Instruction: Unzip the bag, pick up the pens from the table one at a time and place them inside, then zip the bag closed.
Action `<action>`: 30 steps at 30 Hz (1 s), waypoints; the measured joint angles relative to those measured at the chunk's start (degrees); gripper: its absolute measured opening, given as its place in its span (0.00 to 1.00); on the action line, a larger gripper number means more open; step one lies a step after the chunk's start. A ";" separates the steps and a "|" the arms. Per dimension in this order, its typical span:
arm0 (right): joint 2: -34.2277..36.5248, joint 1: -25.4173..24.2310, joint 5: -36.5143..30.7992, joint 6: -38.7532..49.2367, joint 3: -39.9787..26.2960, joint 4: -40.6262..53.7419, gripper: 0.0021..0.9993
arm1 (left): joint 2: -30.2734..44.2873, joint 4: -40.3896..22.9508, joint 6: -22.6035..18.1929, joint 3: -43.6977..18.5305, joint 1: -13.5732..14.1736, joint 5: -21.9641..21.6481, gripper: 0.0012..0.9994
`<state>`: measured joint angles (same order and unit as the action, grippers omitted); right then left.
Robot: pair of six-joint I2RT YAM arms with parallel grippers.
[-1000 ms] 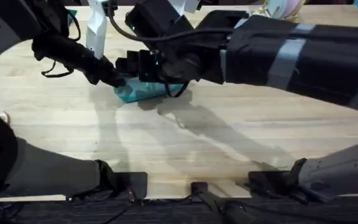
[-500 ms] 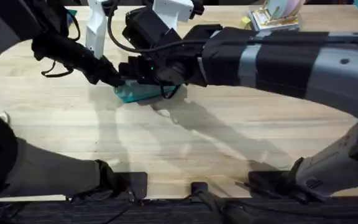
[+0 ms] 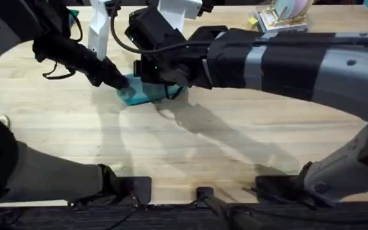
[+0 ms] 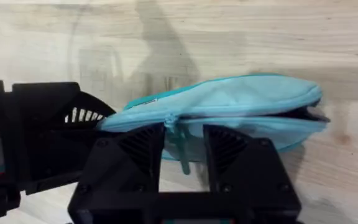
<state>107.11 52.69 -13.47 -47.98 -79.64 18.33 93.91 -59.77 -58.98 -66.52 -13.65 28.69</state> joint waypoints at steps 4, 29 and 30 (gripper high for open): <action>0.00 0.00 -0.09 0.00 0.00 0.00 0.33 | 0.00 0.00 0.00 0.00 0.00 0.00 0.04; -0.94 0.61 0.02 10.84 0.00 0.63 0.03 | 0.00 -0.09 0.02 0.00 0.00 0.09 0.04; -1.55 0.61 0.04 11.28 0.00 0.78 0.03 | 0.00 -0.07 0.02 0.00 0.00 0.09 0.04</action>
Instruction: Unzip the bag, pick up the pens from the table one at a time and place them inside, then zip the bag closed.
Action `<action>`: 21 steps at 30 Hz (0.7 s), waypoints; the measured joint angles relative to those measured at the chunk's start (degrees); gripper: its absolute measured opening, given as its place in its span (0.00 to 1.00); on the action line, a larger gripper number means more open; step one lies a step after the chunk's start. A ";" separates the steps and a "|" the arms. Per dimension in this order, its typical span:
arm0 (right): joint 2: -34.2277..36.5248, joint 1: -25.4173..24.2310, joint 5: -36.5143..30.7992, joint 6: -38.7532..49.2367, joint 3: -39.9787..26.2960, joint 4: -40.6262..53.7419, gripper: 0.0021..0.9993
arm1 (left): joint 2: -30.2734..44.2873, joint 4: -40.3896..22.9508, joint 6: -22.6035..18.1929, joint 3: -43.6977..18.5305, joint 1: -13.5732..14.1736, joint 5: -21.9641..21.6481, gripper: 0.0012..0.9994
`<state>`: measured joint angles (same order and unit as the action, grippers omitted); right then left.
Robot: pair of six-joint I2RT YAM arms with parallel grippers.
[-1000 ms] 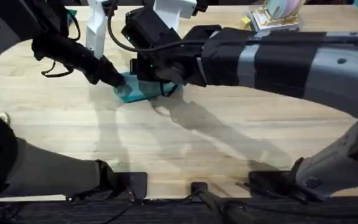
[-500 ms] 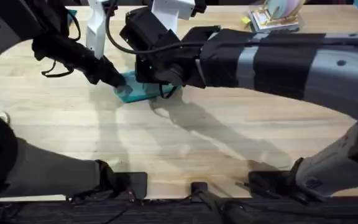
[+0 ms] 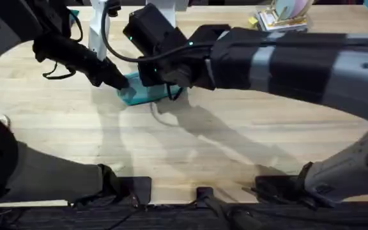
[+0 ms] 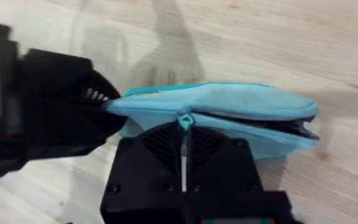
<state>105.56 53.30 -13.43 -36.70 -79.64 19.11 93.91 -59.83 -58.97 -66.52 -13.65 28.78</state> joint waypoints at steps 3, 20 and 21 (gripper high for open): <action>-1.89 0.05 0.20 0.85 0.00 0.18 0.03 | 0.00 0.00 0.00 0.00 0.00 -0.01 0.04; -2.72 -0.45 6.64 5.30 0.00 -2.68 0.03 | 0.00 -0.16 -0.02 0.00 -0.01 -0.09 0.04; -2.71 -0.54 7.25 5.65 0.00 -2.83 0.03 | 0.00 -0.17 -0.01 0.00 -0.02 -0.09 0.04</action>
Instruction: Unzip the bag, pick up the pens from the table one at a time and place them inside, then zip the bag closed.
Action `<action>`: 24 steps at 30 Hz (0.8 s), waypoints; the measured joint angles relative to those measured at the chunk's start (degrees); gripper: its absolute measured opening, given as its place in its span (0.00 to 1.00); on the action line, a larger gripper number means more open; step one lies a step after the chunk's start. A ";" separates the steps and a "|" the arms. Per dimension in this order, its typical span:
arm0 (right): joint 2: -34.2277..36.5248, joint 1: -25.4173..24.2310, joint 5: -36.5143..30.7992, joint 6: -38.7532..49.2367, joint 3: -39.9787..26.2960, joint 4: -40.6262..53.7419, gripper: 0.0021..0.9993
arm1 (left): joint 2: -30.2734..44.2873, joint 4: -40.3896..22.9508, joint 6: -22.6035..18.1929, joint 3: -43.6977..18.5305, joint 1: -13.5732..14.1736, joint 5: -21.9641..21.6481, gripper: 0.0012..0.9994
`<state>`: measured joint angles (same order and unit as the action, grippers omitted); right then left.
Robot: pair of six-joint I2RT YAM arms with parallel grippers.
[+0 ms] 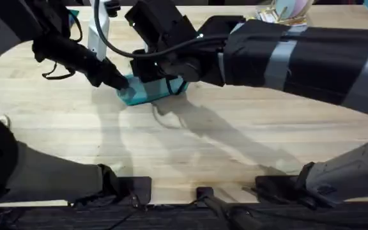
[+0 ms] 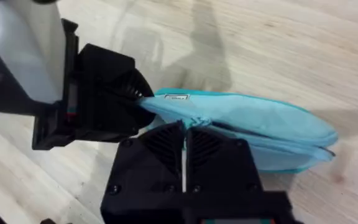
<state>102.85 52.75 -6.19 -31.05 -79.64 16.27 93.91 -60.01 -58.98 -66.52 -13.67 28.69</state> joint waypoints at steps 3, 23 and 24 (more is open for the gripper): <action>0.04 -0.30 1.94 1.78 0.00 -0.60 0.03 | 0.00 0.00 0.02 0.00 0.00 -0.07 0.04; 4.26 -0.90 13.64 10.95 0.00 -7.26 0.03 | 0.00 -0.07 -0.22 0.00 -0.42 -0.74 0.04; 4.26 -0.93 13.93 11.44 0.00 -7.26 0.03 | 0.00 -0.12 -0.23 0.00 -0.42 -0.78 0.04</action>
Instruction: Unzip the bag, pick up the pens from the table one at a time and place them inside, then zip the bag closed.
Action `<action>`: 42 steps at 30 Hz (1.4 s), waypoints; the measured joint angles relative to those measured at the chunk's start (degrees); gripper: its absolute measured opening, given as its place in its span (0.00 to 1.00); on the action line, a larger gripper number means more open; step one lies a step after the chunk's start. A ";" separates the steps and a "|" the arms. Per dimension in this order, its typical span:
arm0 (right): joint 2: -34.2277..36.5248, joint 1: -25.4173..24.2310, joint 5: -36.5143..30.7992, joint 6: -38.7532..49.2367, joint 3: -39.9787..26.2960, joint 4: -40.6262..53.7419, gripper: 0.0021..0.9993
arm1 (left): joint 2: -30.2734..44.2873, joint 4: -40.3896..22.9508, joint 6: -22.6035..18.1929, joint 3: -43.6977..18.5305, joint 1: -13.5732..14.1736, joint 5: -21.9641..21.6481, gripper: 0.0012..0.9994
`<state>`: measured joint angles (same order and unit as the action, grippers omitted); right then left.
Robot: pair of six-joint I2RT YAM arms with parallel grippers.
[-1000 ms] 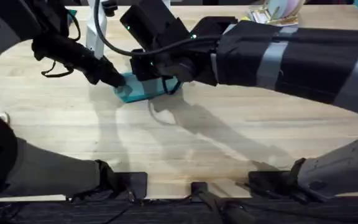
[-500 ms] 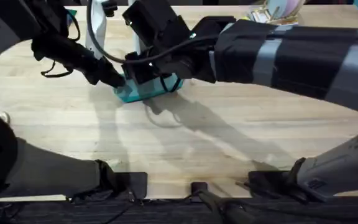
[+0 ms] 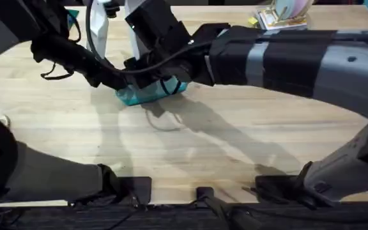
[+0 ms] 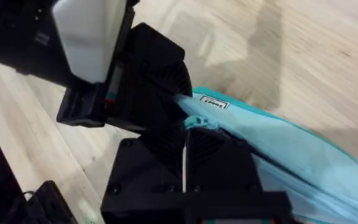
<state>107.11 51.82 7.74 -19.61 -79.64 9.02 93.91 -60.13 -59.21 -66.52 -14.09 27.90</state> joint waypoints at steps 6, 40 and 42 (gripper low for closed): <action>0.00 -0.22 0.53 1.21 0.00 0.00 0.05 | 0.00 -0.06 0.00 0.00 0.00 -0.07 0.04; -15.99 -4.35 5.82 13.67 0.00 18.39 1.00 | 0.00 -0.08 -0.14 -0.02 0.02 -0.46 0.16; -15.98 -4.52 5.84 13.85 0.00 18.52 1.00 | 0.00 -0.05 0.00 -0.02 0.02 -0.29 0.38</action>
<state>91.13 47.31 13.58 -5.76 -79.64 27.54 93.91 -60.18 -59.21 -66.54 -14.06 27.62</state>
